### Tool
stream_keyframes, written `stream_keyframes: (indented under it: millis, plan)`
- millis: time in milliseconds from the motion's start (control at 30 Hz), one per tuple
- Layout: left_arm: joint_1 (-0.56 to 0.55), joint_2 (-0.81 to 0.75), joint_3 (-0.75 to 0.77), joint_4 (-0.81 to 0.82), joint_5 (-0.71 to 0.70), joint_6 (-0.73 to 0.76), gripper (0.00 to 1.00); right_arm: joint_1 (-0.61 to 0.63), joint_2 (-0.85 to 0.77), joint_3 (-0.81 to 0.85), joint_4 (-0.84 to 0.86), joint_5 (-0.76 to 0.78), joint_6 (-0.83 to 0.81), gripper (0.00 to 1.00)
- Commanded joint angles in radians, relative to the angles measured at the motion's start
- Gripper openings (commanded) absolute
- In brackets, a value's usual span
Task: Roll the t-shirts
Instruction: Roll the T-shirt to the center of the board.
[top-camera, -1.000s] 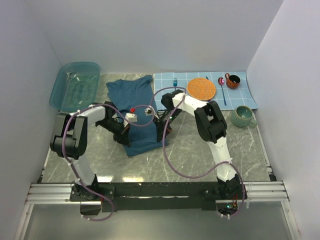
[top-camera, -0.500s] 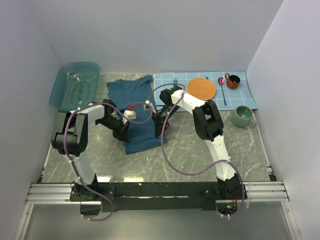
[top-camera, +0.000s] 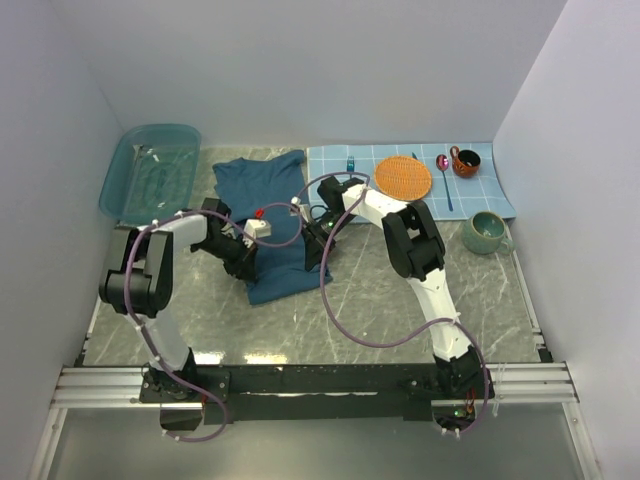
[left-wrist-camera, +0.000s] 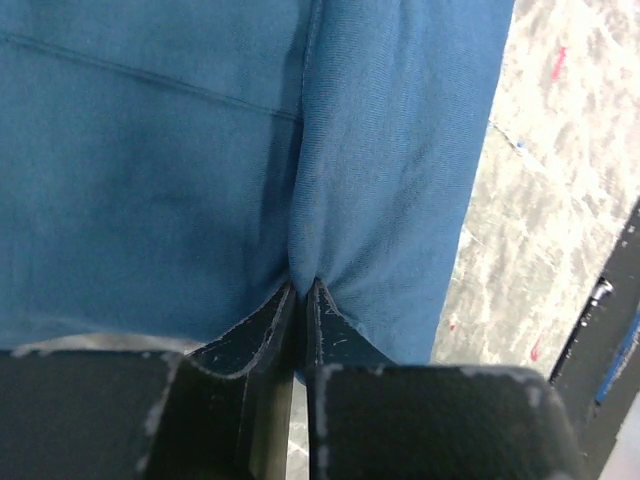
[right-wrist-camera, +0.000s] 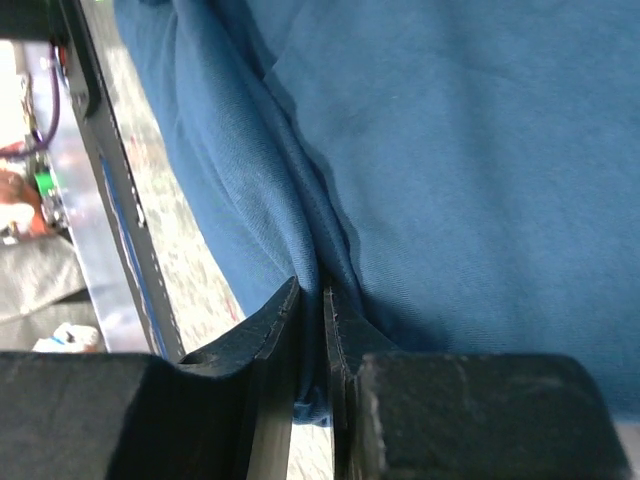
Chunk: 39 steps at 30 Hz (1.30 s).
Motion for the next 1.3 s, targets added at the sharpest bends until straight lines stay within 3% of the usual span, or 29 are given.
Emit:
stream_keyframes:
  millis: [0,67,133,267,400,600,800,1067,1167,1200,1267]
  plan:
    - [0.022,-0.048,-0.051,0.135,-0.220,-0.025,0.18,-0.016,0.015,0.004,0.136,0.133,0.098,0.22]
    - [0.022,-0.097,-0.086,0.196,-0.254,-0.067,0.25,-0.016,0.027,0.015,0.138,0.142,0.110,0.22]
    - [0.022,-0.214,-0.112,0.250,-0.299,-0.108,0.41,-0.016,0.039,0.027,0.139,0.150,0.122,0.23]
    - [-0.013,-0.505,-0.243,0.305,-0.267,-0.003,0.56,-0.014,0.061,0.039,0.148,0.142,0.156,0.23]
    - [-0.148,-0.789,-0.379,0.322,-0.277,0.125,0.69,-0.013,0.080,0.039,0.168,0.129,0.198,0.23]
    - [-0.303,-0.865,-0.489,0.358,-0.339,0.156,0.69,-0.007,0.099,0.039,0.182,0.102,0.234,0.23]
    - [-0.349,-0.777,-0.535,0.433,-0.360,0.129,0.68,-0.005,0.113,0.044,0.176,0.093,0.237,0.23]
    - [-0.391,-0.624,-0.607,0.606,-0.515,0.128,0.65,-0.004,0.133,0.070,0.154,0.060,0.224,0.23]
    - [-0.404,-0.566,-0.614,0.629,-0.572,0.129,0.55,-0.005,0.139,0.070,0.148,0.050,0.213,0.24]
    - [-0.403,-0.555,-0.612,0.629,-0.579,0.128,0.46,-0.005,0.136,0.066,0.148,0.047,0.208,0.24]
    - [-0.404,-0.529,-0.603,0.625,-0.586,0.120,0.34,-0.007,0.117,0.049,0.156,0.035,0.201,0.33]
